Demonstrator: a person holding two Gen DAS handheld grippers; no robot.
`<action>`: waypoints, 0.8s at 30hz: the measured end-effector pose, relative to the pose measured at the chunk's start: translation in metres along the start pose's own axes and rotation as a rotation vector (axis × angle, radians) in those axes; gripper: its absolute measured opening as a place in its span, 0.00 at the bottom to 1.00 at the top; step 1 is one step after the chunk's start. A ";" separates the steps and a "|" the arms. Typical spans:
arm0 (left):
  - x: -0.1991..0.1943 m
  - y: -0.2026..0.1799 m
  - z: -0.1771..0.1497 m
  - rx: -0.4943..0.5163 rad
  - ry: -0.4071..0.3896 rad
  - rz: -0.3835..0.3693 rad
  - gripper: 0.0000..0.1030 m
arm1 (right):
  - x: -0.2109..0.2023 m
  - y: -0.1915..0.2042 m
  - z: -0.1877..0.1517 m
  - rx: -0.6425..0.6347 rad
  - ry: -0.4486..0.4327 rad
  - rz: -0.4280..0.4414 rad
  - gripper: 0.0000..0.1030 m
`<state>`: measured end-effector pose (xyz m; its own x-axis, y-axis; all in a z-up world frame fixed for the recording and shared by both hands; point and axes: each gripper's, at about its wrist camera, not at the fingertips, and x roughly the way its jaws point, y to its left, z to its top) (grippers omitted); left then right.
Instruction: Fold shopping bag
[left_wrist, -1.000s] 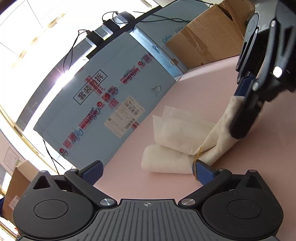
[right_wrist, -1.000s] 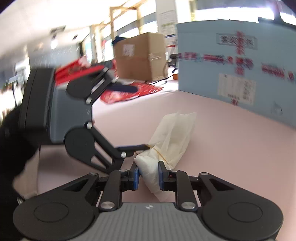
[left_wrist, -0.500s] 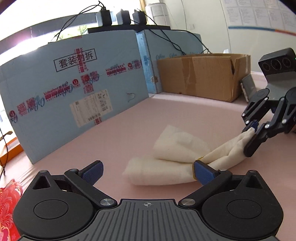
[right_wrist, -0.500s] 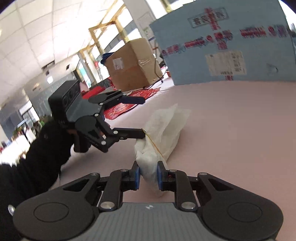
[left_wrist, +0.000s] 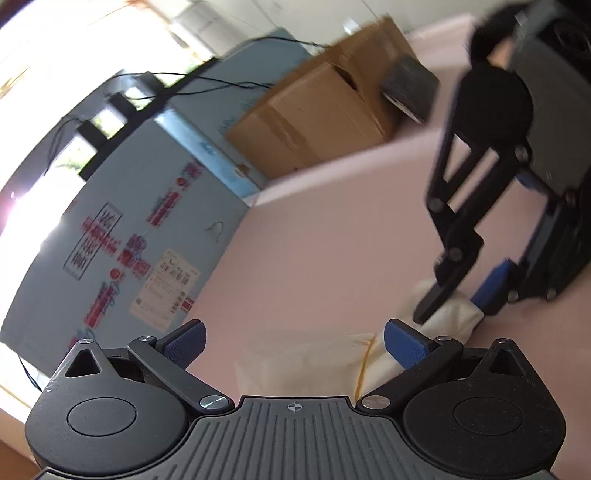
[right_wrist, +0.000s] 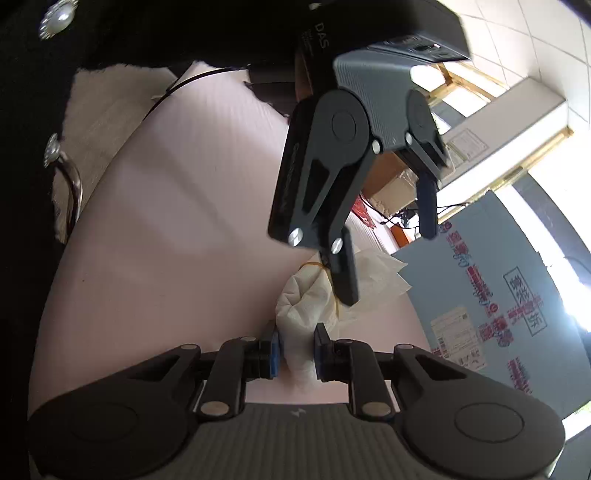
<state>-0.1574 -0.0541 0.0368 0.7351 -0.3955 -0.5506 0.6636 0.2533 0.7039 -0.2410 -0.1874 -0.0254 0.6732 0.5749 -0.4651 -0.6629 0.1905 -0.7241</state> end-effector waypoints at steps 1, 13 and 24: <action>0.006 -0.001 0.003 0.008 0.020 0.004 1.00 | 0.000 0.001 0.000 -0.011 -0.006 0.012 0.19; 0.010 0.046 -0.034 -0.362 -0.010 0.150 1.00 | -0.003 0.008 -0.002 -0.082 -0.031 0.002 0.18; 0.008 0.024 -0.019 -0.485 -0.123 0.200 1.00 | -0.008 -0.007 -0.011 -0.241 -0.038 -0.026 0.51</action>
<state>-0.1332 -0.0341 0.0404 0.8515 -0.3907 -0.3496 0.5213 0.7016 0.4858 -0.2378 -0.2024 -0.0220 0.6732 0.6029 -0.4283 -0.5447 0.0126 -0.8385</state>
